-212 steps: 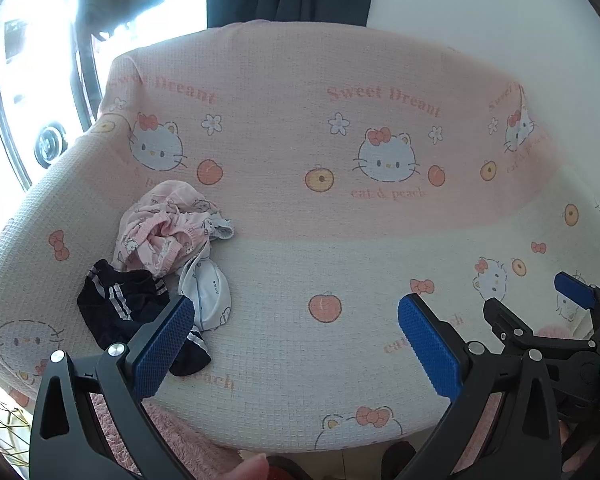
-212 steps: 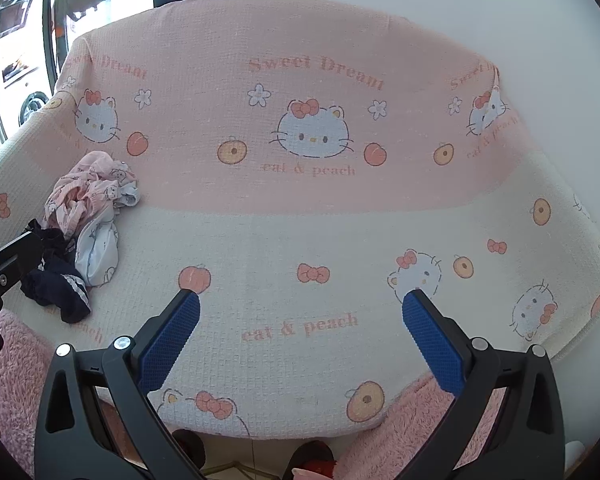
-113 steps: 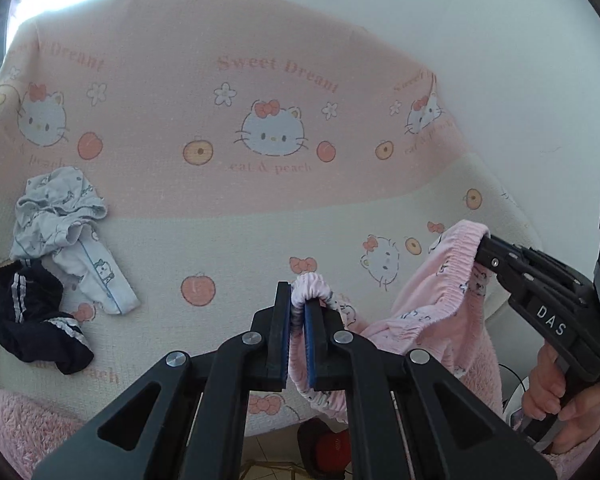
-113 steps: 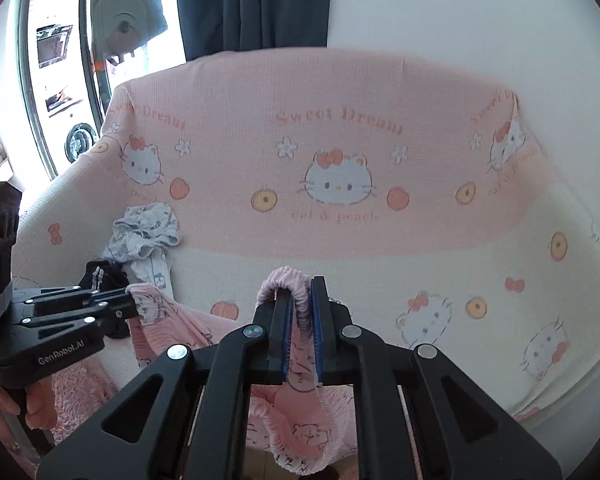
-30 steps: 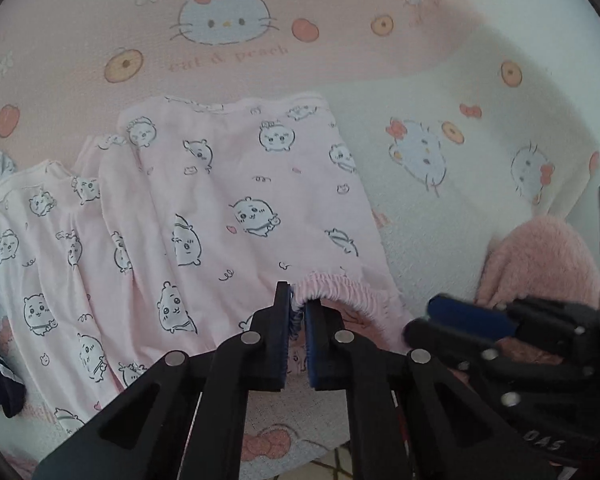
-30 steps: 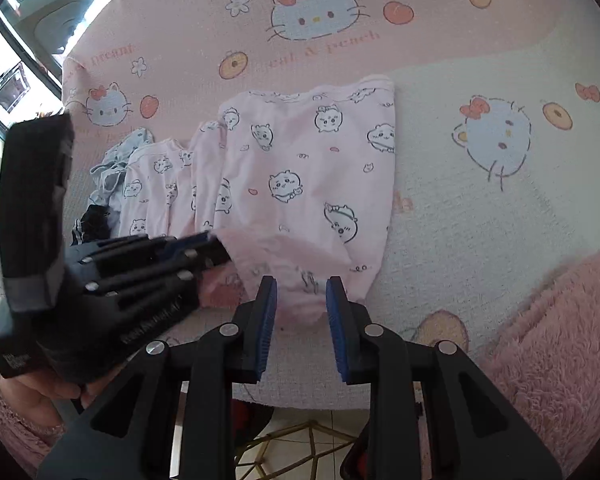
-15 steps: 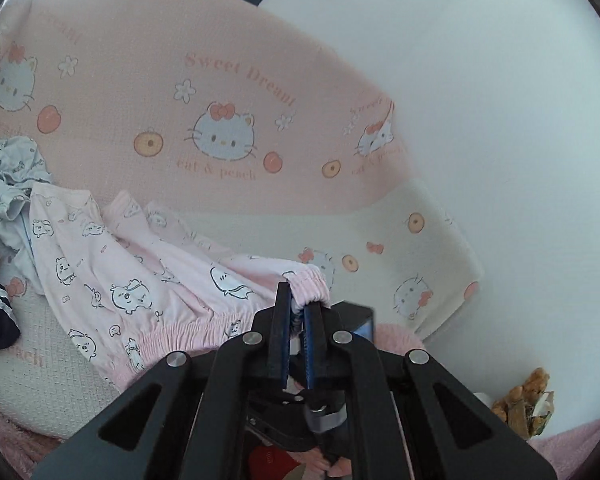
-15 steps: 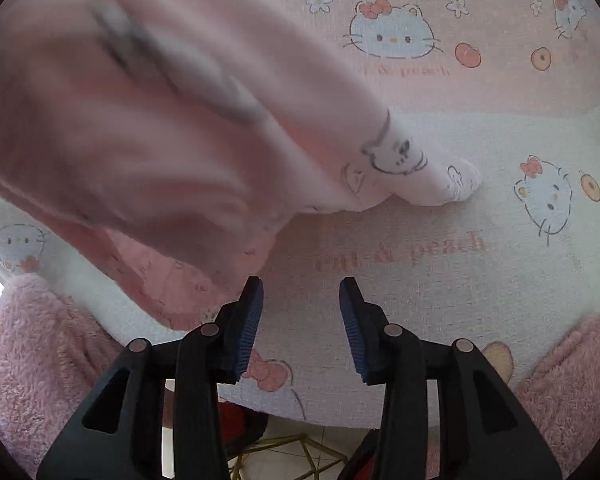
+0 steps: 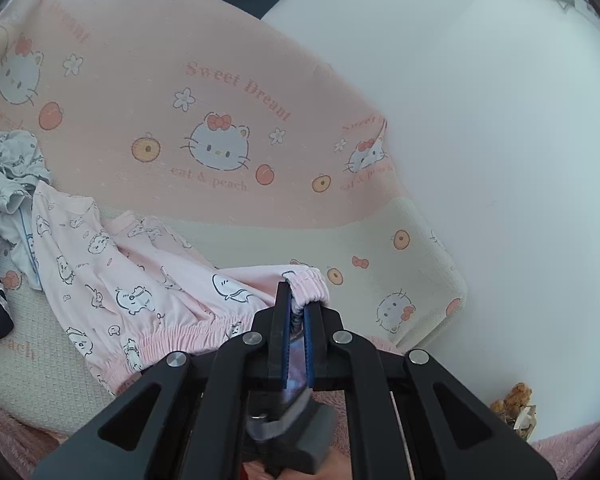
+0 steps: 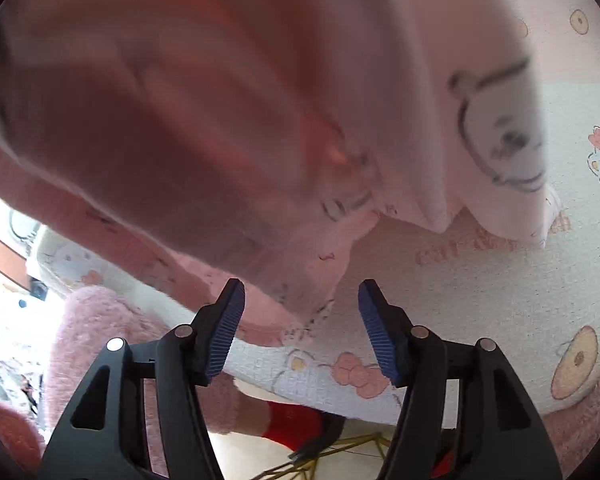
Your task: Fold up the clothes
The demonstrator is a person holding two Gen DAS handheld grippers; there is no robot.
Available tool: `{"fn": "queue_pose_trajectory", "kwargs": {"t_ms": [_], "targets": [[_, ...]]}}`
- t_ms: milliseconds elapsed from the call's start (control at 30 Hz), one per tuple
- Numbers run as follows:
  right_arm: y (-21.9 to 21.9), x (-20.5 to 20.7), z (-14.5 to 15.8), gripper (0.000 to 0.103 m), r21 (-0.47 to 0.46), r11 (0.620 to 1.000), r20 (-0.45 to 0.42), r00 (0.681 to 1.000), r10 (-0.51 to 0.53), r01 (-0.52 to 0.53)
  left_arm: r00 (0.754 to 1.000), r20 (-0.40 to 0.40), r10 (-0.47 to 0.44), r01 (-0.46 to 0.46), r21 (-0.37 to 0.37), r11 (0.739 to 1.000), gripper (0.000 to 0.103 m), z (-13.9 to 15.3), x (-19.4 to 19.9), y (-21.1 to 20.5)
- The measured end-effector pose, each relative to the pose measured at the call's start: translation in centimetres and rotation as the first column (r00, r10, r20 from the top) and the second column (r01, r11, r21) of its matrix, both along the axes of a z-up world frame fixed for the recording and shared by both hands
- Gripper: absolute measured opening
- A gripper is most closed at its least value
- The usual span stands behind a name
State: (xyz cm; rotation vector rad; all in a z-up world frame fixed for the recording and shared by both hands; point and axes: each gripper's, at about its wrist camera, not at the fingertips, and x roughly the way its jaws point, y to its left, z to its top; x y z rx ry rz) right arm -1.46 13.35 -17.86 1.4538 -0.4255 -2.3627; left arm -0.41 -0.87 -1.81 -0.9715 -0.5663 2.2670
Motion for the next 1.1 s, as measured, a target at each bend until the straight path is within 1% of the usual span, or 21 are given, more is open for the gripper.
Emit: {"fn": "queue_pose_trajectory", "kwargs": {"t_ms": [33,67,133,167,200,233,300,367,433,500,600,633,700,733,767,833,900,933,967,1033,1100], "targets": [[-0.6,-0.4,-1.3,0.040,0.048,0.999,0.029,1.000,0.003,-0.004,1.000,-0.004,0.011,-0.012,-0.009,1.000,0.006,0.1,0.2,-0.2],[-1.0,-0.5,-2.6,0.033,0.090,0.996,0.059,0.998,0.008,-0.013,1.000,-0.009,0.025,-0.025,-0.019,1.000,0.006,0.3,0.4,-0.3],[-1.0,-0.5,-4.3,0.028,0.142,0.990,0.105,0.994,0.007,-0.022,0.999,-0.009,0.048,-0.048,-0.039,0.998,0.006,0.3,0.5,-1.0],[-0.4,-0.6,-4.2,0.025,0.166,0.986,0.104,0.994,-0.017,0.000,0.998,-0.006,0.062,-0.062,-0.030,0.998,0.006,0.3,0.6,-1.7],[0.4,-0.8,-3.8,0.024,0.191,0.981,0.094,0.994,-0.050,0.031,0.997,-0.005,0.076,-0.076,-0.011,0.997,0.006,0.3,0.7,-2.5],[1.1,-1.0,-3.5,0.021,0.216,0.974,0.083,0.993,-0.082,0.062,0.994,-0.012,0.105,-0.105,-0.015,0.994,0.006,0.5,0.8,-3.5],[3.8,-1.5,-1.5,0.019,0.257,0.955,0.029,0.986,-0.161,0.149,0.985,-0.027,0.168,-0.168,-0.032,0.985,0.006,1.0,1.0,-5.5],[7.2,-1.6,1.9,0.018,0.275,0.932,-0.047,0.972,-0.232,0.236,0.976,-0.036,0.215,-0.216,-0.049,0.975,0.006,1.6,1.1,-7.4],[8.9,-1.1,7.0,0.019,0.270,0.924,-0.151,0.960,-0.238,0.271,0.973,-0.053,0.224,-0.226,-0.038,0.973,0.006,2.8,1.1,-8.7],[10.3,-0.4,12.4,0.019,0.263,0.918,-0.260,0.938,-0.231,0.298,0.970,-0.121,0.211,-0.216,-0.032,0.976,0.006,5.2,1.5,-9.1],[12.3,0.6,20.4,0.019,0.246,0.909,-0.416,0.884,-0.215,0.337,0.952,-0.230,0.202,-0.214,-0.031,0.976,0.006,9.6,2.2,-9.3],[12.3,1.1,23.4,0.019,0.237,0.909,-0.470,0.859,-0.203,0.344,0.946,-0.239,0.220,-0.232,-0.022,0.972,0.006,10.7,2.1,-9.5],[11.2,1.8,28.8,0.019,0.231,0.901,-0.573,0.800,-0.180,0.368,0.945,-0.230,0.234,-0.238,0.013,0.971,0.006,11.9,1.5,-9.8],[11.1,2.0,30.7,0.020,0.240,0.896,-0.602,0.781,-0.165,0.374,0.945,-0.226,0.237,-0.243,0.005,0.970,0.006,11.9,1.1,-9.6],[11.1,2.2,31.7,0.020,0.244,0.898,-0.607,0.780,-0.154,0.367,0.945,-0.222,0.240,-0.248,-0.008,0.969,0.006,11.7,0.7,-9.5],[10.8,2.7,33.1,0.021,0.244,0.908,-0.601,0.788,-0.135,0.341,0.954,-0.188,0.235,-0.243,-0.017,0.970,0.006,10.4,-0.2,-8.8],[10.9,2.3,31.4,0.022,0.249,0.930,-0.528,0.843,-0.102,0.269,0.966,-0.128,0.225,-0.228,-0.010,0.974,0.006,8.5,-0.8,-7.9],[10.9,2.0,30.3,0.025,0.249,0.941,-0.483,0.872,-0.083,0.227,0.970,-0.097,0.221,-0.223,-0.012,0.975,0.006,7.5,-1.1,-7.4],[10.5,1.8,28.2,0.030,0.242,0.953,-0.422,0.904,-0.065,0.182,0.973,-0.080,0.215,-0.218,-0.027,0.976,0.006,6.7,-1.1,-6.8],[9.6,1.9,22.7,0.031,0.206,0.974,-0.284,0.958,-0.031,0.092,0.977,-0.064,0.205,-0.208,-0.055,0.977,0.006,5.6,-1.0,-5.7],[8.1,2.7,17.4,0.034,0.153,0.988,-0.157,0.988,0.006,0.018,0.980,-0.049,0.194,-0.197,-0.077,0.977,0.006,4.7,-0.9,-4.9]]}}
